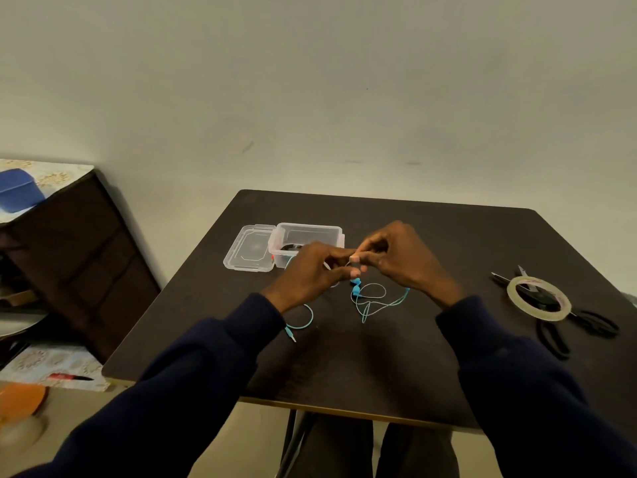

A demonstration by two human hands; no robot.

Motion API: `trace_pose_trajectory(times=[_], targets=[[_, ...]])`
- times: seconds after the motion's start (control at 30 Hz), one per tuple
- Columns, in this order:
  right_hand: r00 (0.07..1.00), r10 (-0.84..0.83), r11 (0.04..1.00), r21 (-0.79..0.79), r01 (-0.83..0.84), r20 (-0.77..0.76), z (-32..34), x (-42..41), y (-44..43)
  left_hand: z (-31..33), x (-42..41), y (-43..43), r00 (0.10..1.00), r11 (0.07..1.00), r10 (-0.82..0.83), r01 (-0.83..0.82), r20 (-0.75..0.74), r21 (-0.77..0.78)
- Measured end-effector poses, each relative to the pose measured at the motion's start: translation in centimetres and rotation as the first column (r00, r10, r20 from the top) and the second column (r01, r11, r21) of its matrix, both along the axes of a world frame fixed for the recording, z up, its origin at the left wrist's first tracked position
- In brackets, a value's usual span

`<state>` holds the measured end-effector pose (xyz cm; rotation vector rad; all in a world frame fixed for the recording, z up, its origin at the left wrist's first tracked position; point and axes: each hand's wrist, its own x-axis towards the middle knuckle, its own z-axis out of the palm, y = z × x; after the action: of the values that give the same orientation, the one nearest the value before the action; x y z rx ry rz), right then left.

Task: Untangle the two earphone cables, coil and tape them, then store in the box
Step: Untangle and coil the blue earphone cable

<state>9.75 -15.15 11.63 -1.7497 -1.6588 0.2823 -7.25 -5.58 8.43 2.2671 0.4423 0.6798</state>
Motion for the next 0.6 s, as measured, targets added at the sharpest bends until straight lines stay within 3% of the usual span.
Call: trace_pose_trajectory(times=[0.17, 0.23, 0.4, 0.53, 0.6], targets=[[0.990, -0.003, 0.998, -0.070, -0.007, -0.144, 0.0, 1.6, -1.8, 0.3, 0.3, 0.4, 0.989, 0.990, 0.097, -0.084, 0.112, -0.113], [0.980, -0.016, 0.993, -0.114, -0.006, -0.197, 0.1, 2.9, -2.8, 0.2, -0.2, 0.9, 0.980, 0.960, 0.161, -0.128, 0.119, -0.248], [0.970, -0.043, 0.983, -0.184, -0.001, -0.239, 0.7, 6.1, -5.1, -0.6, -2.2, 2.9, 0.910, 0.764, 0.388, -0.230, 0.144, -0.603], [0.972, -0.055, 0.995, -0.092, 0.034, -0.228, 1.0, 6.8, -5.3, -1.5, -3.5, 3.6, 0.897, 0.706, 0.436, -0.293, 0.070, -0.645], [0.973, -0.063, 0.998, -0.025, 0.059, -0.220, 1.1, 6.5, -5.0, -2.0, -4.0, 4.0, 0.907, 0.776, 0.421, -0.360, 0.001, -0.519]])
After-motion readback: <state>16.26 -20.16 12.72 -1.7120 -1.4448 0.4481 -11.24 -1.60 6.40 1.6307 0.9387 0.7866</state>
